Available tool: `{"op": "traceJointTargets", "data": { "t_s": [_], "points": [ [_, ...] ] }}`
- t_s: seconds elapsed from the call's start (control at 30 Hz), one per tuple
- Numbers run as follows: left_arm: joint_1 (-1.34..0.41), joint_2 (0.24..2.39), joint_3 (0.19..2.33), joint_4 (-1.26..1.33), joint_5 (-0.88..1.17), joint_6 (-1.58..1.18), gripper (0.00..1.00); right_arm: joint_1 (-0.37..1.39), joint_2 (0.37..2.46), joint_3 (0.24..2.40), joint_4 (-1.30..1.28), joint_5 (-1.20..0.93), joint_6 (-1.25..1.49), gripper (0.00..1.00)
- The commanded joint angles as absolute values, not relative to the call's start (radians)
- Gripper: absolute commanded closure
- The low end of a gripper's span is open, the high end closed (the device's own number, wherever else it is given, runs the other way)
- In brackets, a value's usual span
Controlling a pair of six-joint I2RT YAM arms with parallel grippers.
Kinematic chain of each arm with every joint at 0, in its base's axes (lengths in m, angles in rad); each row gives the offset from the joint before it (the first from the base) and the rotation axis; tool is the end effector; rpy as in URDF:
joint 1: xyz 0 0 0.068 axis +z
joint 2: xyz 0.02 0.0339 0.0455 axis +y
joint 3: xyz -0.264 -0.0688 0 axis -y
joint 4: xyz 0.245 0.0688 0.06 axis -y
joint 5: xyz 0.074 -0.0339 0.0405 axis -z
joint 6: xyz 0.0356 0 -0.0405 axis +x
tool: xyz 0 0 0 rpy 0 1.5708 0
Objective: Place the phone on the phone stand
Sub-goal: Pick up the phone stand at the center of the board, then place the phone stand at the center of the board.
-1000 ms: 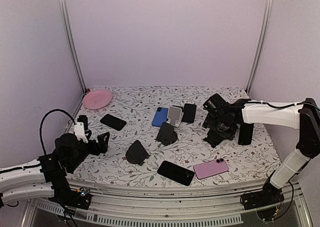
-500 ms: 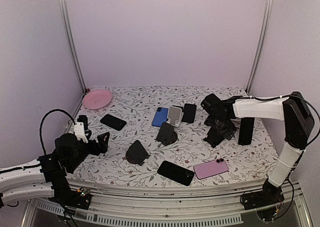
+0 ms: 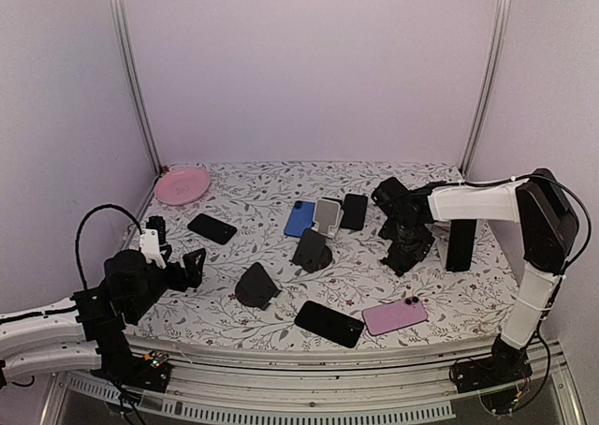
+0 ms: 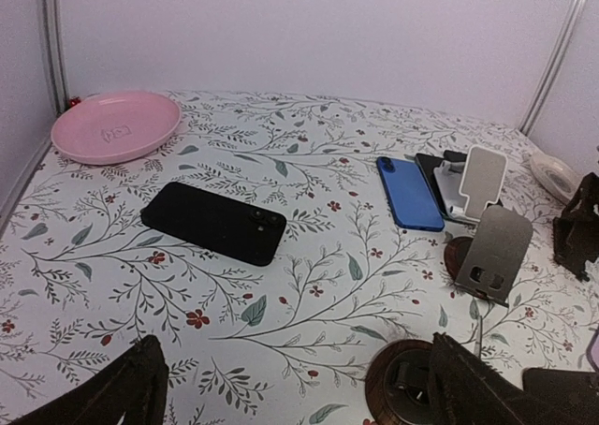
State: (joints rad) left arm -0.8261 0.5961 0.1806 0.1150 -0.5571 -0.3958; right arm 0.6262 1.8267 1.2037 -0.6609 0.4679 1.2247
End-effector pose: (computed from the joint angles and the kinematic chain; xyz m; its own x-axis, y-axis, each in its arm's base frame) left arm 0.1151 -0.0971 0.1869 -0.2938 -0.1641 -0.9417 0.1827 0.9573 -0.2239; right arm 0.2936 0.1925 0.1732 -0.6584 0.5600 -0.5029 0.5887 0.7995 0.1195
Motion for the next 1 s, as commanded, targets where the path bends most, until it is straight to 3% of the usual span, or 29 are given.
{"op": "traceJointTargets", "data": {
  "t_s": [0.0, 0.33, 0.6, 0.97],
  "points": [
    [-0.809, 0.593, 0.192, 0.135, -0.555, -0.389, 0.03, 0.637, 1.809, 1.179, -0.636, 0.485, 1.175, 0.22],
    [-0.81, 0.588, 0.19, 0.133, -0.555, -0.391, 0.04, 0.644, 1.644, 1.04, -0.453, 0.479, 0.835, 0.34],
    [-0.81, 0.592, 0.19, 0.134, -0.553, -0.391, 0.03, 0.643, 1.551, 0.953, -0.366, 0.478, 0.608, 0.33],
    [-0.81, 0.595, 0.192, 0.134, -0.553, -0.391, 0.03, 0.643, 1.463, 0.827, -0.089, 0.246, 0.266, 0.33]
  ]
}}
